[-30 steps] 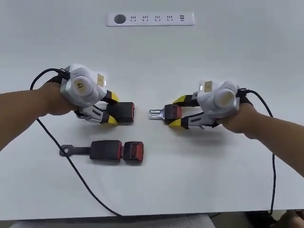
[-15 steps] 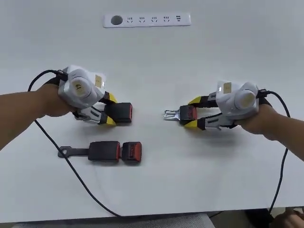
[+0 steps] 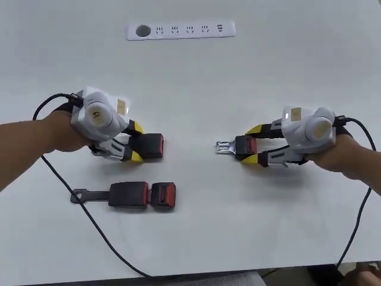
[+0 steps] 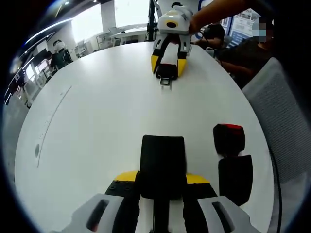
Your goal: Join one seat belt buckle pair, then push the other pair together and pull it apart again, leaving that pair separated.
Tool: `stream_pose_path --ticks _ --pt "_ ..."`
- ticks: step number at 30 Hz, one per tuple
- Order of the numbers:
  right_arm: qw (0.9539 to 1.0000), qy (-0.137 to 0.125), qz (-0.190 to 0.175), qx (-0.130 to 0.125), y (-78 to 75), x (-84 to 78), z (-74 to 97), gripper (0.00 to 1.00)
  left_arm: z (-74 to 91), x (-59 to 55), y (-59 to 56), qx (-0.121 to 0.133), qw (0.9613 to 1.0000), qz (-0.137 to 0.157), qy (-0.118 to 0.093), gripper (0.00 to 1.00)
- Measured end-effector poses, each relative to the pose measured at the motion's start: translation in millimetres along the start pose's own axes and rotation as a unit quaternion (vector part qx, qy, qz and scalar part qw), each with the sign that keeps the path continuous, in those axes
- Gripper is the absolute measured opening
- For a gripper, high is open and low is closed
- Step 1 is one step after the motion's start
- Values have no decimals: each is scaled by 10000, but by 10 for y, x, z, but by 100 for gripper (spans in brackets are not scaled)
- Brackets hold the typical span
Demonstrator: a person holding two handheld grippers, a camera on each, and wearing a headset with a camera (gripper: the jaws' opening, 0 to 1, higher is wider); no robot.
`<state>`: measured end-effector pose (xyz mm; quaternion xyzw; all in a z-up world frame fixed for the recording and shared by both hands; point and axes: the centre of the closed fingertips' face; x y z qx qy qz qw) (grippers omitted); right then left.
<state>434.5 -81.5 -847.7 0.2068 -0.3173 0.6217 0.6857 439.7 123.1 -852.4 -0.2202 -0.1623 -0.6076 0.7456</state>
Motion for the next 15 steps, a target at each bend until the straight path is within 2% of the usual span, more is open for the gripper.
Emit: stream_pose_path --ticks 8,12,14,15 --pt "10000 81 10 -38 1 -43 4 41 2 12 -10 12 10000 18 31 35" --pt "9997 219 -29 -123 2 -98 -1 57 2 13 -30 -29 9999 32 115 37" --pt "9995 187 -171 -206 6 -104 20 57 5 9 -61 -106 9998 59 174 40" --pt "9992 149 -173 -326 -24 -96 33 58 3 16 -76 -129 9997 145 170 42"
Point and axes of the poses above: the centre of the closed fingertips' face, and the gripper's own axes: z roughly backward along the fingers, y roughly to its left, x roughly out of its top, and after that the axes turned 11 degrees about z, right-handed
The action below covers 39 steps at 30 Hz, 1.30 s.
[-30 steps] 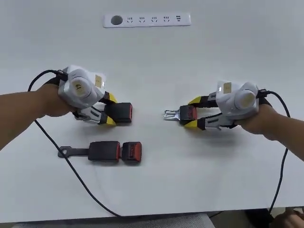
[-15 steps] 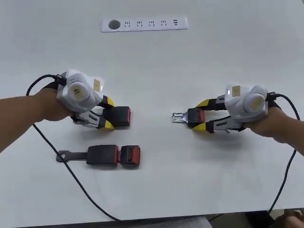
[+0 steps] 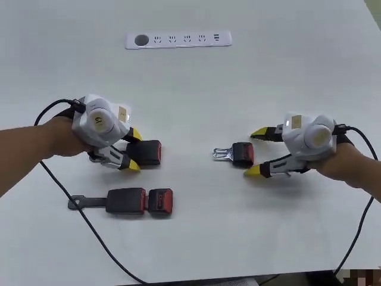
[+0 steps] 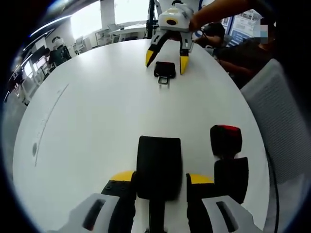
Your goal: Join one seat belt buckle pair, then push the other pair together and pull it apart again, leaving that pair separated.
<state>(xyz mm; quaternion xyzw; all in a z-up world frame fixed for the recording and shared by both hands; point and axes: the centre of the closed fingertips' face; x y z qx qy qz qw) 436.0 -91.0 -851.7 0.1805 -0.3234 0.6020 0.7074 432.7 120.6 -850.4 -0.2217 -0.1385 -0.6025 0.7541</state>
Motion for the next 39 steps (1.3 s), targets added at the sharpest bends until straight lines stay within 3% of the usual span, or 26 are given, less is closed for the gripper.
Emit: stream_pose_path --ticks 4,7,9,11,15,17,18,20,21,24,26,27,28,30,31,33,35,36,38,39 --pt "9994 -49 -251 -231 -44 6 30 70 0 11 -36 -5 9999 126 62 51" --pt "9978 -110 -383 -529 -104 54 75 72 35 30 -24 89 9999 104 47 58" --pt "9944 -169 -687 -782 -136 99 100 75 96 124 -26 140 9991 328 -213 63" --pt "9915 -181 -845 -973 -157 116 117 78 163 168 29 355 9978 448 -349 67" --pt "9868 -227 -963 -1286 -142 188 149 82 291 187 71 753 9915 883 -595 79" --pt "9800 -283 -1129 -1612 -199 200 187 86 350 152 102 987 9884 971 -623 83" --pt "9778 -339 -1247 -1650 -189 222 188 87 386 138 109 1108 9856 1081 -680 85" --pt "9741 -414 -1333 -1780 -170 264 204 88 456 161 90 1240 9777 1379 -985 89" --pt "9730 -427 -1335 -1832 -156 280 211 88 509 144 82 1359 9710 1620 -1119 91" --pt "9698 -477 -1348 -1977 -106 348 198 90 595 124 42 1494 9595 1902 -1442 95" --pt "9674 -456 -1434 -2038 -73 357 191 90 654 68 19 1618 9518 2084 -1568 98" --pt "9644 -473 -1562 -2082 -60 364 197 89 688 36 -3 1653 9461 2242 -1650 98" --pt "9615 -452 -1587 -2198 -67 368 225 88 702 21 -27 1635 9431 2350 -1692 98" --pt "9582 -532 -1591 -2316 -72 409 258 89 758 -10 -69 1701 9391 2390 -1792 99" --pt "9555 -589 -1752 -2298 -42 437 261 91 796 -17 -82 1758 9346 2453 -1883 99" --pt "9552 -602 -1679 -2364 -15 477 291 93 860 -16 -97 1812 9233 2659 -2095 100" --pt "9532 -631 -1738 -2391 20 506 307 92 937 -60 -108 1951 9157 2756 -2180 100" --pt "9521 -649 -1784 -2397 38 518 311 93 966 -72 -145 1928 9132 2795 -2254 100" --pt "9510 -650 -1767 -2453 95 550 332 93 1024 -105 -197 1933 9045 2934 -2419 100" --pt "9507 -651 -1780 -2454 136 567 340 93 1043 -134 -221 1953 9040 2931 -2425 100"
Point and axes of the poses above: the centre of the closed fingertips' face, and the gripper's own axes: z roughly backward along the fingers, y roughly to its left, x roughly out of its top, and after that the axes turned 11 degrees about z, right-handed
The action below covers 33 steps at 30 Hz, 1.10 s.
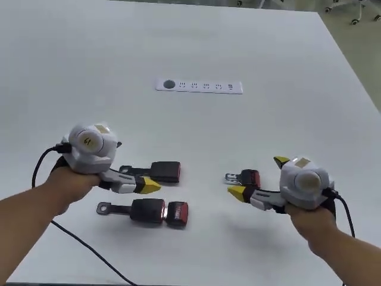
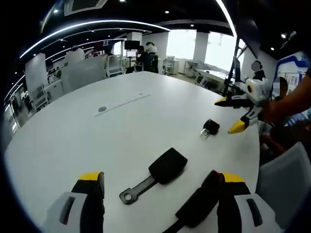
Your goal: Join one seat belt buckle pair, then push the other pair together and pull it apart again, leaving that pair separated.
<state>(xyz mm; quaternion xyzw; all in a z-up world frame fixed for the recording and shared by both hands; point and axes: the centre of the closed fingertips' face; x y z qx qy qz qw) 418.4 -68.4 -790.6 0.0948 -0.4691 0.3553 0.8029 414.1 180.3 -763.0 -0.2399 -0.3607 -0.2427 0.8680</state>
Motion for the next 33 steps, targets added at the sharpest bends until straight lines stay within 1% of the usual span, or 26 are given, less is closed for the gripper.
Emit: stream_pose_path --ticks 1,4,5,6,7,9,10,12,15,16,18,21,25,27,29,31,33 --pt "10000 2 -16 1 24 1 17 93 49 -37 -7 8 10000 -21 4 100" --pt "10000 -20 41 -11 107 14 95 94 161 -96 -19 8 10000 -97 -21 100" --pt "10000 -32 44 10 152 22 129 95 230 -101 -9 53 9997 -244 -61 100" --pt "10000 -33 64 28 184 23 151 95 276 -99 -24 20 9995 -304 -120 100" --pt "9999 -24 133 69 232 19 179 96 337 -101 -66 -88 9993 -310 -193 100" --pt "9994 -25 316 132 308 26 236 96 407 -148 -84 -127 9988 -434 -180 100" --pt "9992 -36 351 178 346 32 258 97 444 -189 -91 -140 9985 -496 -158 100" --pt "9988 19 396 273 421 3 296 97 498 -242 -118 -223 9984 -488 -164 100" --pt "9983 15 500 313 504 0 366 97 572 -310 -134 -273 9980 -549 -163 100" --pt "9978 56 570 328 534 -13 390 97 605 -339 -151 -331 9974 -616 -151 100" --pt "9978 66 579 319 565 -11 425 98 656 -382 -149 -336 9969 -700 -118 100" --pt "9977 57 611 292 602 -13 475 98 753 -425 -150 -405 9969 -649 -164 100" --pt "9979 26 595 236 625 -9 528 98 851 -489 -118 -374 9968 -682 -173 100" --pt "9979 -1 601 231 651 -5 563 98 914 -490 -112 -377 9971 -605 -270 100" --pt "9978 0 614 235 671 -17 591 98 946 -522 -122 -385 9970 -606 -293 100" --pt "9975 17 661 257 694 -56 620 98 950 -556 -123 -376 9971 -604 -270 100" --pt "9974 51 682 239 701 -86 662 98 951 -582 -146 -394 9972 -577 -256 100"
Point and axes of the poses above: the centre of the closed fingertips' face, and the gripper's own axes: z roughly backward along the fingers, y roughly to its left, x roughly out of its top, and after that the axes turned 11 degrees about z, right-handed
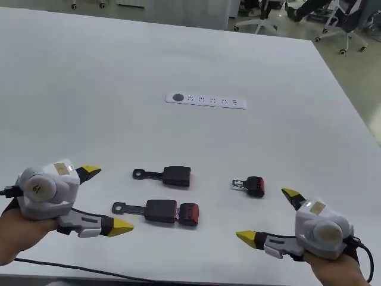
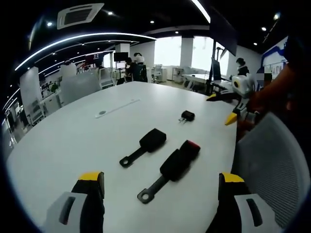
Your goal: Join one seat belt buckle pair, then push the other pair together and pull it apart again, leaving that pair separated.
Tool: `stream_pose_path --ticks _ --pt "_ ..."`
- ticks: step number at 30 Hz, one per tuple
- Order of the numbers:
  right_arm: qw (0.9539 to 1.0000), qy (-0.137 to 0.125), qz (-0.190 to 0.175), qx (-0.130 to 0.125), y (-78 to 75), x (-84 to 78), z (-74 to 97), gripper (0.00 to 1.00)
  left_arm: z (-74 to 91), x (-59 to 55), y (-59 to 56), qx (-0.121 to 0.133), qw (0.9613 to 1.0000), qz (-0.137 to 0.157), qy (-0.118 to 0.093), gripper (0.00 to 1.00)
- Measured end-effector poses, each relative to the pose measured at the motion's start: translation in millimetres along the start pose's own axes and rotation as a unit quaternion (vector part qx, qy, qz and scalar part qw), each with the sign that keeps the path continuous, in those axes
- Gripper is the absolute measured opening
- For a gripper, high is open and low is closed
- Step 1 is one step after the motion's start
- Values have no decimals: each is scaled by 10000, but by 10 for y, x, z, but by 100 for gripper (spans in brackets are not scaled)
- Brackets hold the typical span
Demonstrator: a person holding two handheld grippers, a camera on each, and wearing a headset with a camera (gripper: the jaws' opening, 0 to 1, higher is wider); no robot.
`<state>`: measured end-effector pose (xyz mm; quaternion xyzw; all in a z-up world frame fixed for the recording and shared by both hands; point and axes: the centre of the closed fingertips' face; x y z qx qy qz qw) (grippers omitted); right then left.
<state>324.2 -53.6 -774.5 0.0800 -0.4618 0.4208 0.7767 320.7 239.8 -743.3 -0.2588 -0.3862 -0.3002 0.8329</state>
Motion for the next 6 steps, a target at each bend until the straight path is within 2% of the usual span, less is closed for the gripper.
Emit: stream_pose_path --ticks 6 --pt "10000 8 -57 -26 34 -81 78 98 -36 -38 -54 -38 10000 -59 60 100"
Point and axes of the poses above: the centre of the closed fingertips' face, and the gripper's own axes: z roughly backward along the fingers, y roughly to its left, x roughly out of its top, and after that the axes turned 11 degrees about z, right-handed
